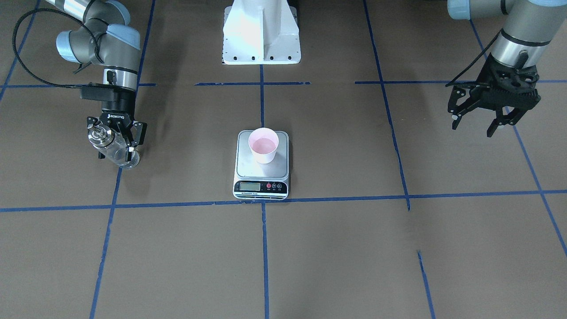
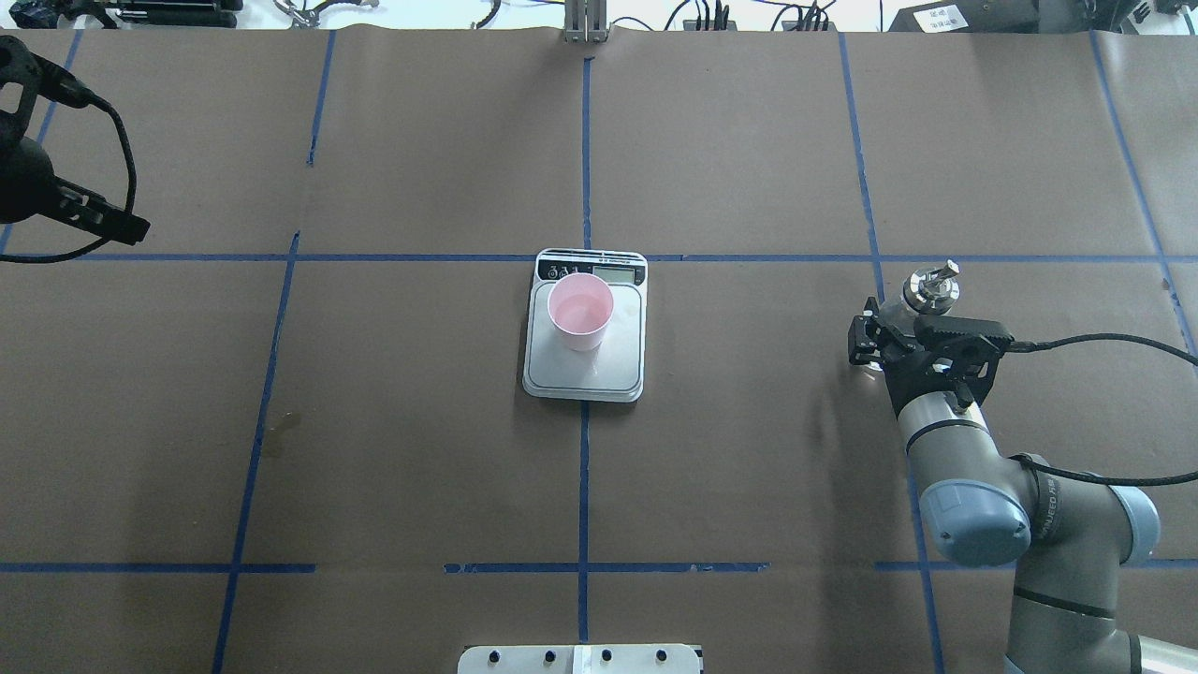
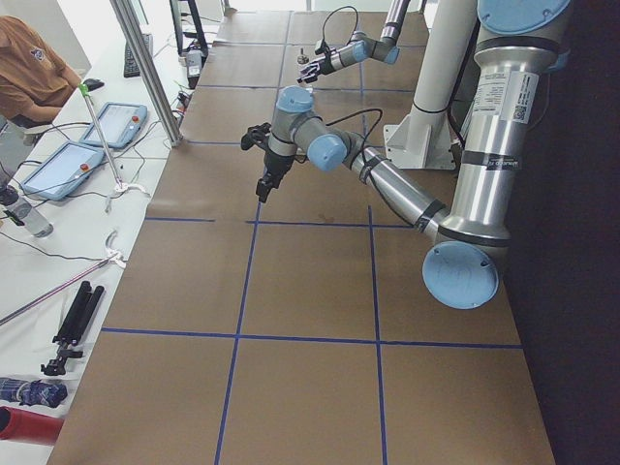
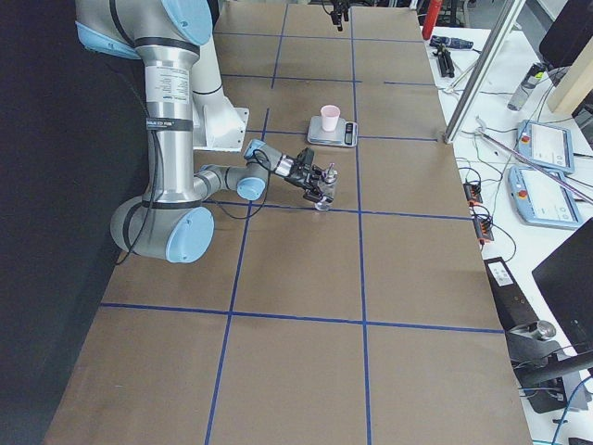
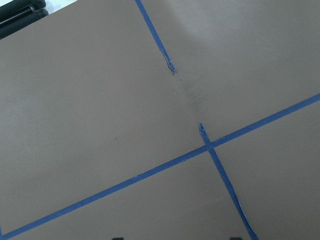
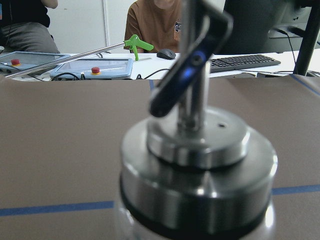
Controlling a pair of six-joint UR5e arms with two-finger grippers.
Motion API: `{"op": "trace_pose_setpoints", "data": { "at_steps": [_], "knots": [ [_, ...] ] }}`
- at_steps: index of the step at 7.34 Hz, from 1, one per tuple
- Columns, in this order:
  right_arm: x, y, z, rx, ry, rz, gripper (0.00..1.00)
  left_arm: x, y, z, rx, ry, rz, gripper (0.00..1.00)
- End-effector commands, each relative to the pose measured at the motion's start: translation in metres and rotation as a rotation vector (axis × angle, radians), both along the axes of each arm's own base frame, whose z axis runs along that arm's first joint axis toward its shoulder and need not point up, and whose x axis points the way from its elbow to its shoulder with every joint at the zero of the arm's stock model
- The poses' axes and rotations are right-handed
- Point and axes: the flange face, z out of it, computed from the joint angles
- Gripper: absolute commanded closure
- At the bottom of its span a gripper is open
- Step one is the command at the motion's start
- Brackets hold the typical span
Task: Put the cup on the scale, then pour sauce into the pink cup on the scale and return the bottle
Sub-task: 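Lower the bottle onto the table with the right gripper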
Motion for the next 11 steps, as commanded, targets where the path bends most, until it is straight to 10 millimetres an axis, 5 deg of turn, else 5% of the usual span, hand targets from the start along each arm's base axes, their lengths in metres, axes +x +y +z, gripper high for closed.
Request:
{"op": "trace_pose_setpoints", "data": {
  "at_steps": [1, 3, 6, 11],
  "knots": [
    [0.000, 0.000, 0.001, 0.000, 0.004, -0.003, 0.00, 0.000, 0.000, 0.001, -0.002, 0.000, 0.000, 0.23],
    [0.003, 0.000, -0.003, 0.003, -0.004, -0.002, 0.00, 0.000, 0.000, 0.000, 0.000, 0.000, 0.000, 0.23],
    [0.031, 0.022, 0.017, 0.024, -0.076, -0.027, 0.00, 0.000, 0.000, 0.000, -0.001, 0.001, 0.001, 0.23],
    [0.019, 0.041, -0.004, 0.040, -0.124, -0.068, 0.00, -0.001, 0.001, -0.001, 0.000, 0.002, 0.000, 0.23]
  ]
}}
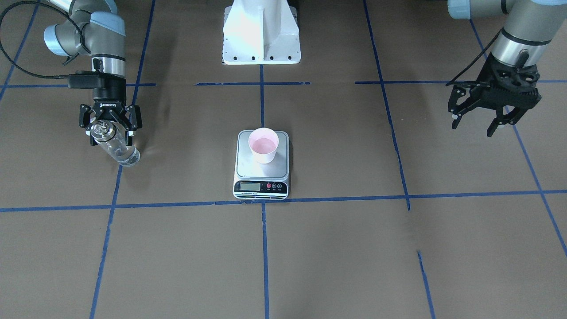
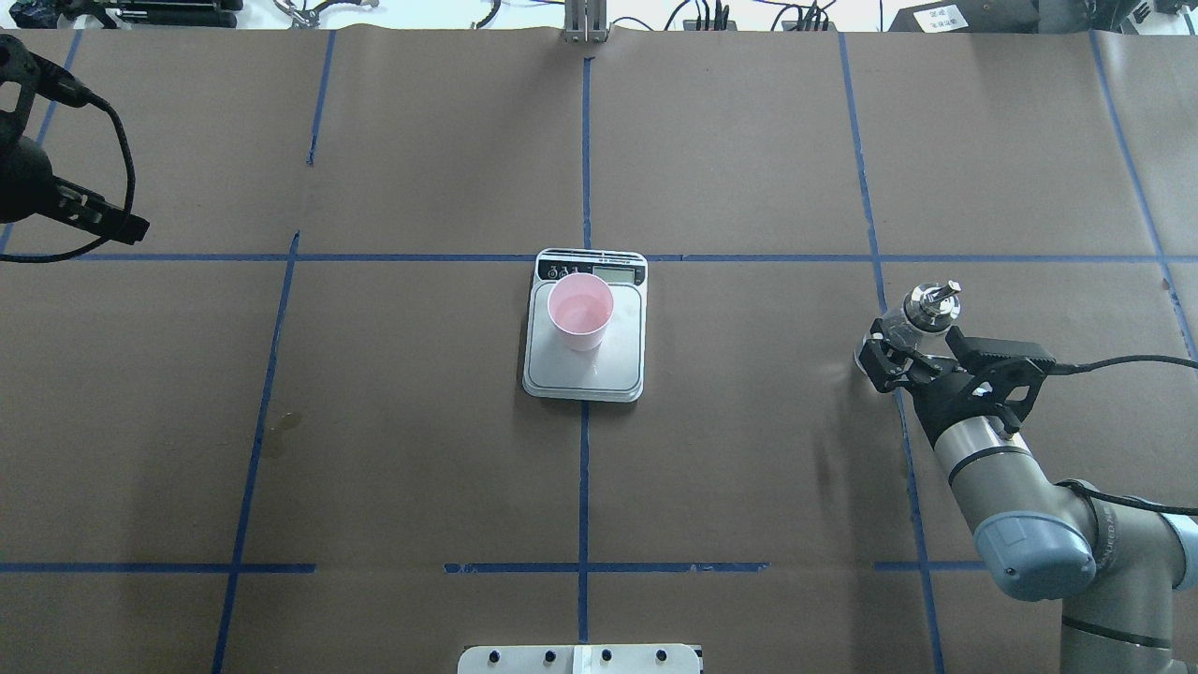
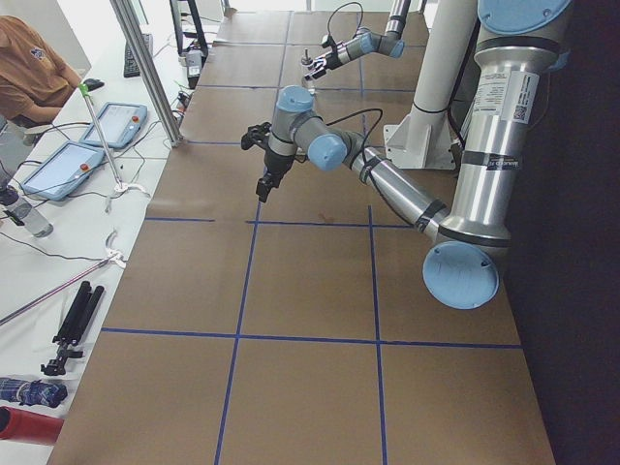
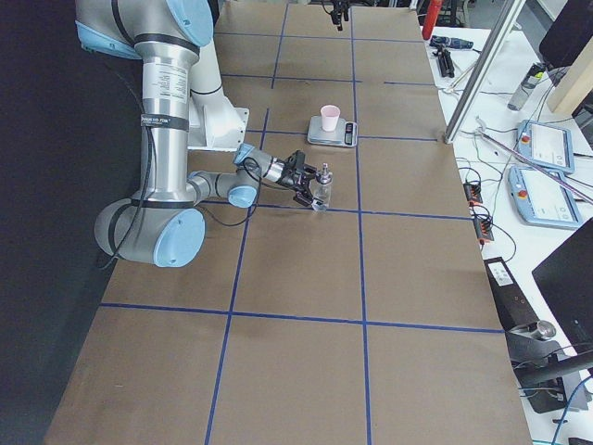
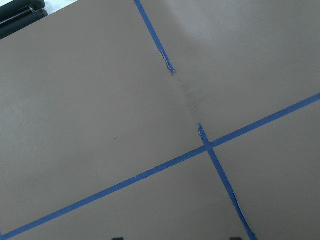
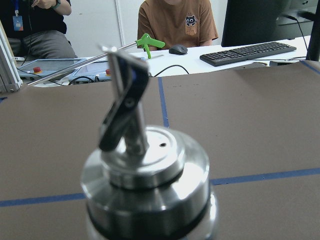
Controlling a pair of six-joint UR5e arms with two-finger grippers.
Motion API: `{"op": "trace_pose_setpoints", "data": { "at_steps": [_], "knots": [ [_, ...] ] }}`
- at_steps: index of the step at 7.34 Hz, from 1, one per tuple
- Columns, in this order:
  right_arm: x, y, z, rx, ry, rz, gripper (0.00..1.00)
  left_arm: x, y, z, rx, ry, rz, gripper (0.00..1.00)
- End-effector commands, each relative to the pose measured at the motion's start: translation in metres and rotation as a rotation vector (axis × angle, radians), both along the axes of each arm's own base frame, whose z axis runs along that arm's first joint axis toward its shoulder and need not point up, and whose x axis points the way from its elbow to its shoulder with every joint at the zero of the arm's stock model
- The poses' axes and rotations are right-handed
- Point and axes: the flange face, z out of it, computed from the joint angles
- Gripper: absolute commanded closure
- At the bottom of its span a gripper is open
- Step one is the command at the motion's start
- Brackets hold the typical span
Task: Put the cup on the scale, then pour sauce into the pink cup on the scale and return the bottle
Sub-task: 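Lower the bottle onto the table with the right gripper, then open the right gripper and withdraw it from the bottle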
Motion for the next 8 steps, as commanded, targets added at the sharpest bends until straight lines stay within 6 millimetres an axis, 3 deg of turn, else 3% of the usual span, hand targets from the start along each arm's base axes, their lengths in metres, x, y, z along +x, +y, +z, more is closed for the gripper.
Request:
{"op": "trace_pose_setpoints", "data": {
  "at_steps": [1, 4, 6, 7, 8],
  "knots": [
    [-0.008, 0.018, -0.007, 0.009, -0.011, -0.036, 0.00, -0.001, 0.000, 0.001, -0.002, -0.001, -0.002, 0.23],
    [-0.013, 0.051, 0.002, 0.009, 0.011, -0.105, 0.00, -0.002, 0.001, 0.003, -0.008, -0.004, -0.003, 0.23],
    [0.012, 0.078, 0.015, -0.005, 0.049, -0.168, 0.00, -0.001, 0.001, 0.005, -0.010, -0.005, -0.001, 0.23],
    [0.023, 0.086, 0.033, -0.024, 0.085, -0.198, 0.00, -0.001, 0.001, 0.007, -0.013, -0.007, -0.001, 0.23],
    [0.049, 0.092, 0.050, -0.053, 0.034, -0.249, 0.00, 0.000, 0.000, 0.008, -0.016, -0.008, 0.000, 0.23]
  ]
}}
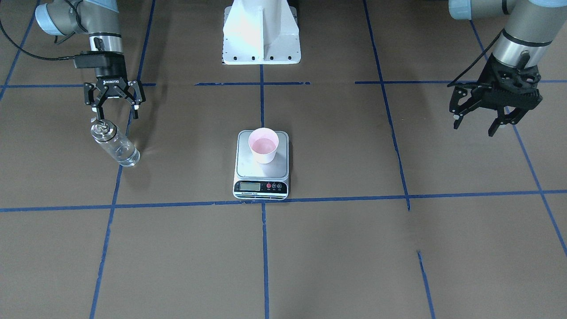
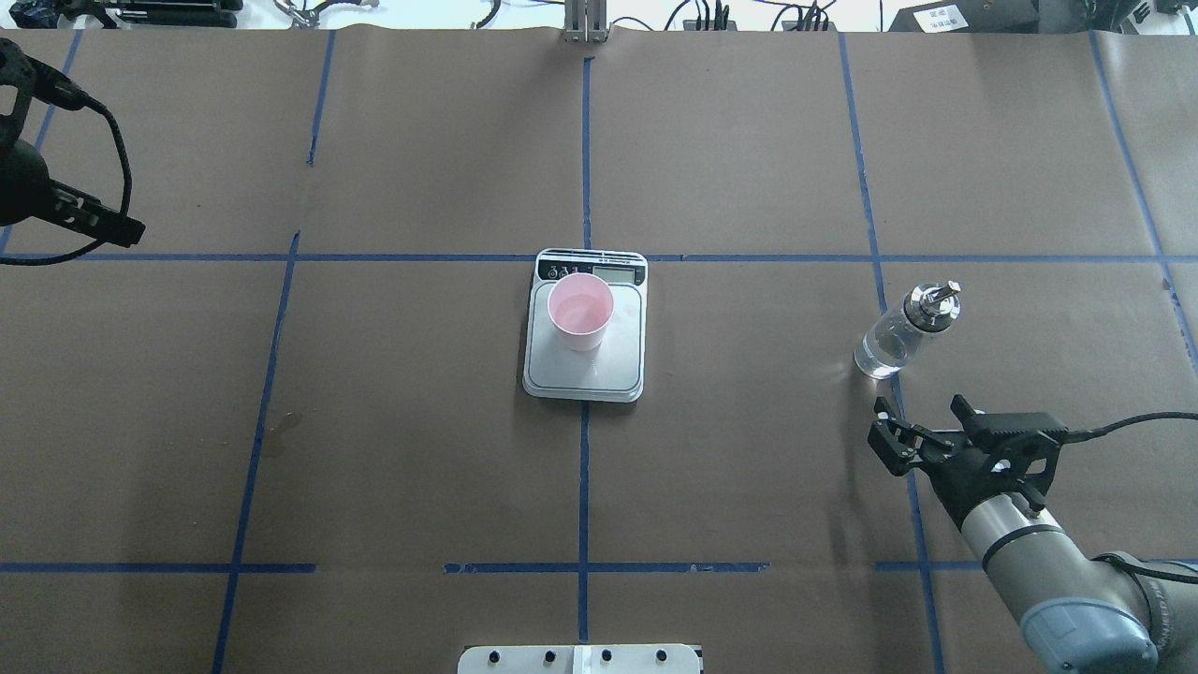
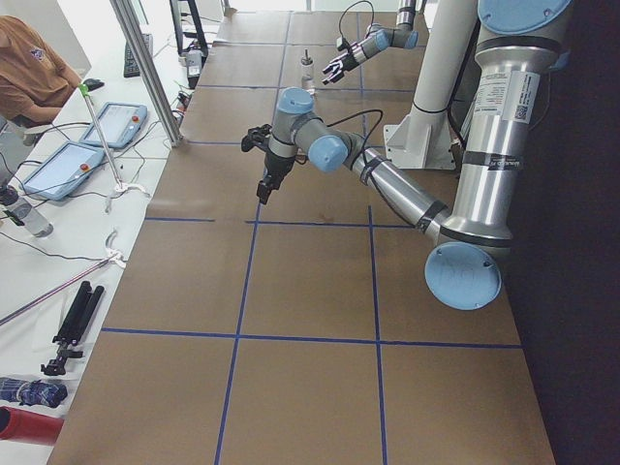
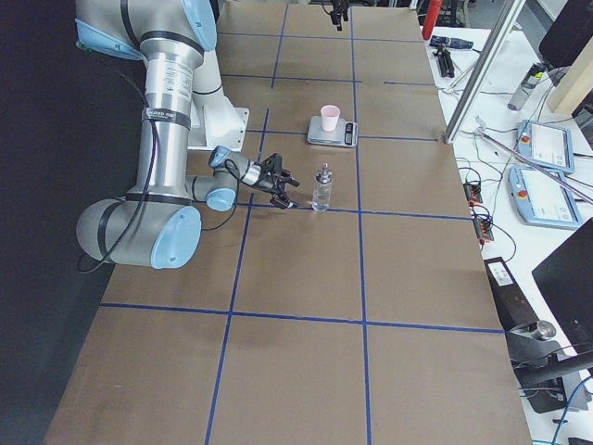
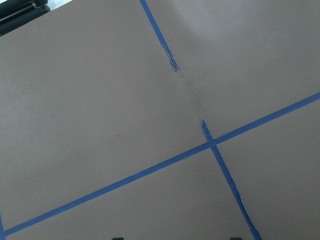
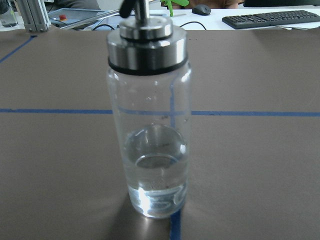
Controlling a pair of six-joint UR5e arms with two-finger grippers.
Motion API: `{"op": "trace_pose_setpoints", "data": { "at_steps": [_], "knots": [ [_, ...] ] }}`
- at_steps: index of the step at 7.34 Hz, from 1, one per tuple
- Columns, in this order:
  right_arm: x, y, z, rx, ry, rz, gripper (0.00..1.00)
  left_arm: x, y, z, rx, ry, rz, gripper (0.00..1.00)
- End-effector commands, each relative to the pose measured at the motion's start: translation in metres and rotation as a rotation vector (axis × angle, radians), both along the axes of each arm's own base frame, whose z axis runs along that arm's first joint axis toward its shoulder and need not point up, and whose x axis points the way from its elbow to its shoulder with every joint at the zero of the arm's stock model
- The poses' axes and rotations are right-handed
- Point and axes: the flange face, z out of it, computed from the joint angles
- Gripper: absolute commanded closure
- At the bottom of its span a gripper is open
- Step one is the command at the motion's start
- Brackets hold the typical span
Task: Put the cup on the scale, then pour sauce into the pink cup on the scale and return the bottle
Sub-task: 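Open the right gripper and withdraw it from the bottle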
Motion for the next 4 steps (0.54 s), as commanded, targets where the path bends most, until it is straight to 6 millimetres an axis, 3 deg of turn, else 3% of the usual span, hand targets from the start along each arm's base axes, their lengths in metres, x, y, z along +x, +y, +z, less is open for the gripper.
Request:
{"op": "trace_pose_setpoints", "data": {
  "at_steps": [1, 2, 3, 4],
  "knots": [
    [0.063, 0.015, 0.038, -0.071, -0.066, -0.112, 0.00, 0.001, 0.000, 0.001, -0.002, 0.000, 0.002, 0.23],
    [0.079, 0.015, 0.043, -0.054, -0.056, -0.169, 0.00, 0.002, -0.001, 0.002, -0.003, -0.001, 0.002, 0.23],
    [0.089, 0.004, 0.056, -0.034, 0.014, -0.186, 0.00, 0.002, -0.001, 0.001, -0.003, 0.001, 0.003, 0.23],
    [0.111, -0.014, 0.078, -0.060, 0.034, -0.207, 0.00, 0.003, -0.001, 0.002, -0.005, -0.001, 0.005, 0.23]
  ]
}}
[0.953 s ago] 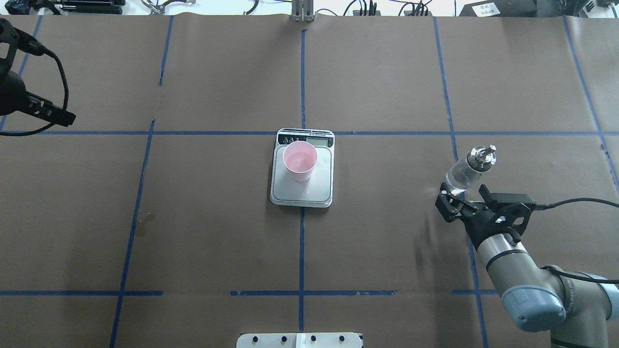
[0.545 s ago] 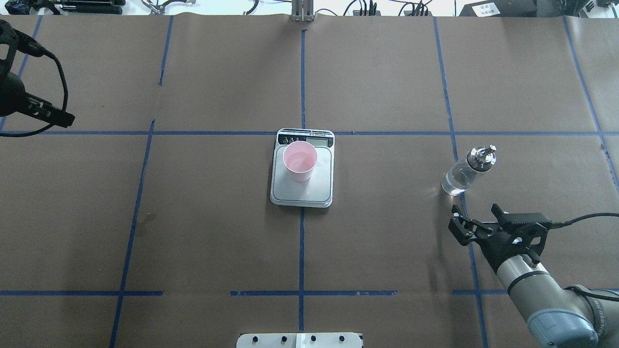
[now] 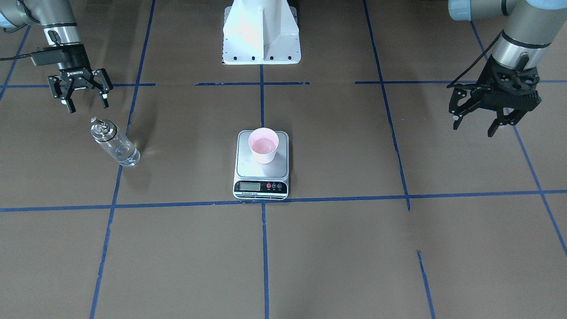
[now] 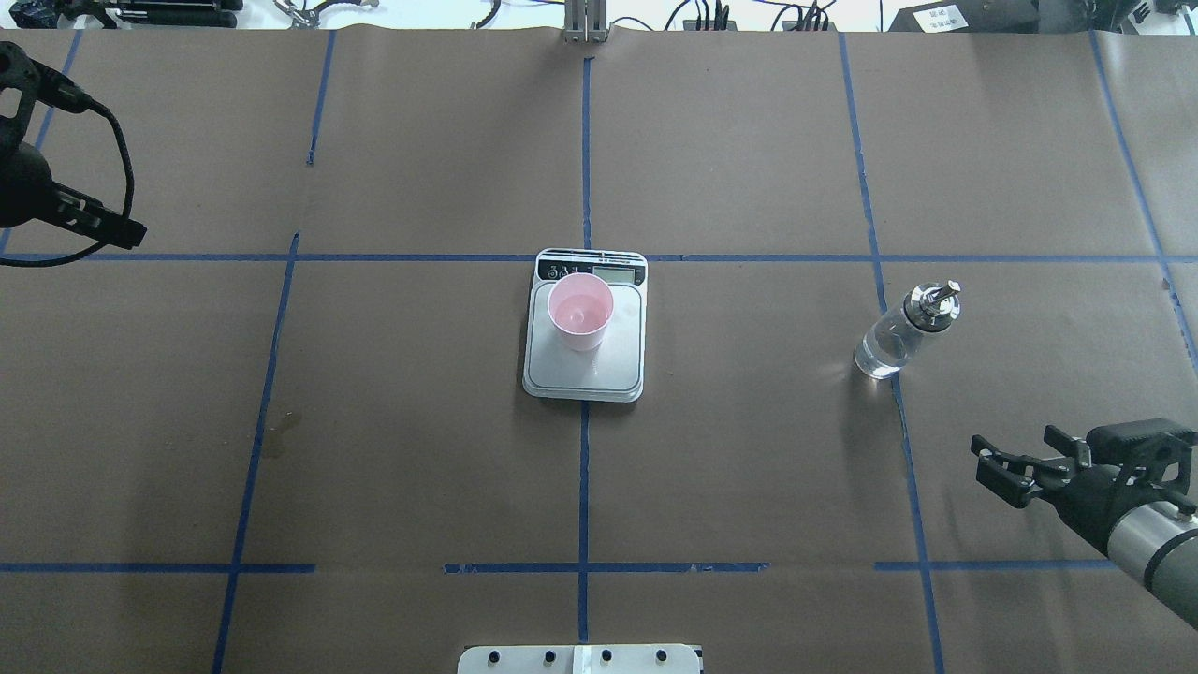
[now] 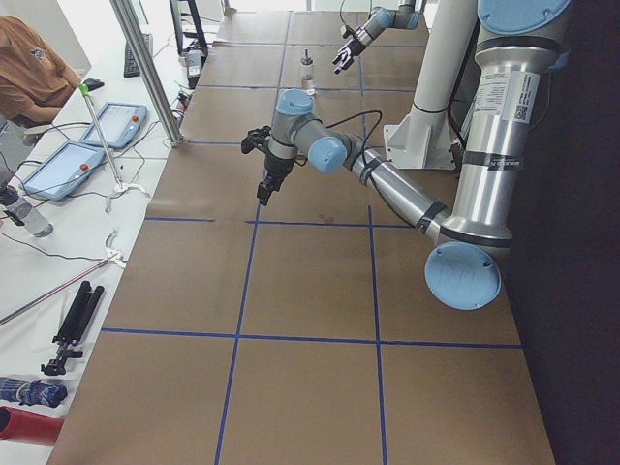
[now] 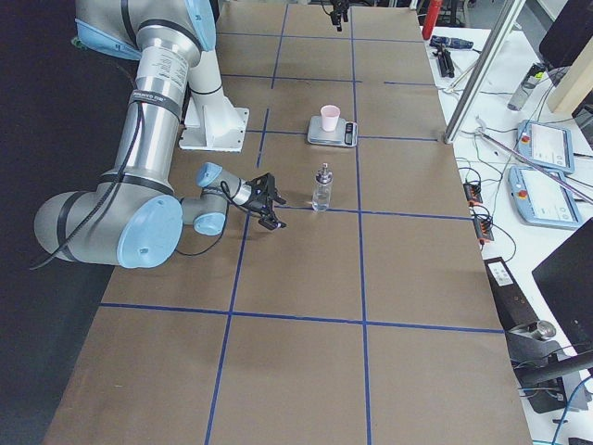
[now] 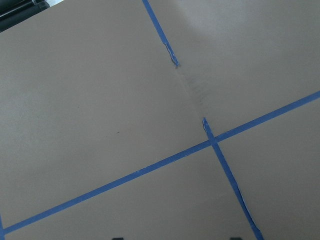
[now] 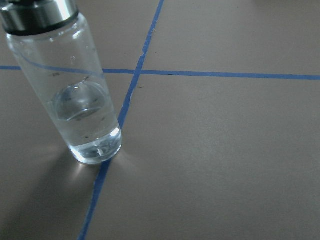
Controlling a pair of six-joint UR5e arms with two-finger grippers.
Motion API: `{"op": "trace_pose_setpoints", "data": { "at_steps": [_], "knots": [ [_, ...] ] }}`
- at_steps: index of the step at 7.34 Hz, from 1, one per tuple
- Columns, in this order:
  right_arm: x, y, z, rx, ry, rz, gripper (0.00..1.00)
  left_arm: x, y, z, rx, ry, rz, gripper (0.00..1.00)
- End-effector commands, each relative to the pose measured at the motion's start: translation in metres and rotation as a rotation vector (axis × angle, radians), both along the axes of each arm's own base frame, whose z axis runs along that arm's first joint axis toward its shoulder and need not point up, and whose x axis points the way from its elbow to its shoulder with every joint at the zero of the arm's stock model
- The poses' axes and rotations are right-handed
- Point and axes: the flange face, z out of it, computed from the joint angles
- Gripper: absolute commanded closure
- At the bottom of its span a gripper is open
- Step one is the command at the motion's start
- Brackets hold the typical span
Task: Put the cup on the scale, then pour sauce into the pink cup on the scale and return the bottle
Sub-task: 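Open the right gripper and withdraw it from the bottle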
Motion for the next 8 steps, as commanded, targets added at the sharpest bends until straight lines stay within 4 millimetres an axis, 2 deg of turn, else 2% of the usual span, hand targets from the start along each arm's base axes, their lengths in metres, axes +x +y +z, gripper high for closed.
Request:
{"op": "trace_pose_setpoints", "data": {
  "at_steps": [1, 2, 3, 4, 5, 6, 7, 8],
  "knots": [
    [0.069, -0.043, 0.047, -0.034, 0.021, -0.095, 0.00, 0.002, -0.001, 0.002, -0.005, -0.001, 0.002, 0.23],
    [0.129, -0.077, 0.068, -0.082, -0.004, -0.157, 0.00, 0.001, -0.002, 0.006, -0.013, -0.003, 0.003, 0.23],
    [0.185, -0.131, 0.075, -0.105, -0.051, -0.210, 0.00, 0.003, -0.005, 0.013, -0.018, -0.008, 0.004, 0.23],
    [0.230, -0.187, 0.068, -0.148, -0.096, -0.259, 0.00, 0.004, -0.005, 0.013, -0.018, -0.008, 0.005, 0.23],
    [0.260, -0.228, 0.050, -0.167, -0.067, -0.275, 0.00, 0.004, -0.005, 0.012, -0.017, -0.007, 0.005, 0.23],
    [0.278, -0.258, 0.038, -0.173, -0.008, -0.313, 0.00, 0.003, -0.004, 0.015, -0.014, -0.012, 0.011, 0.23],
    [0.294, -0.294, 0.018, -0.197, 0.037, -0.367, 0.00, 0.004, -0.005, 0.019, -0.014, -0.018, 0.022, 0.23],
    [0.312, -0.315, 0.002, -0.218, 0.106, -0.442, 0.00, 0.004, -0.007, 0.028, -0.050, 0.012, 0.059, 0.23]
  ]
}}
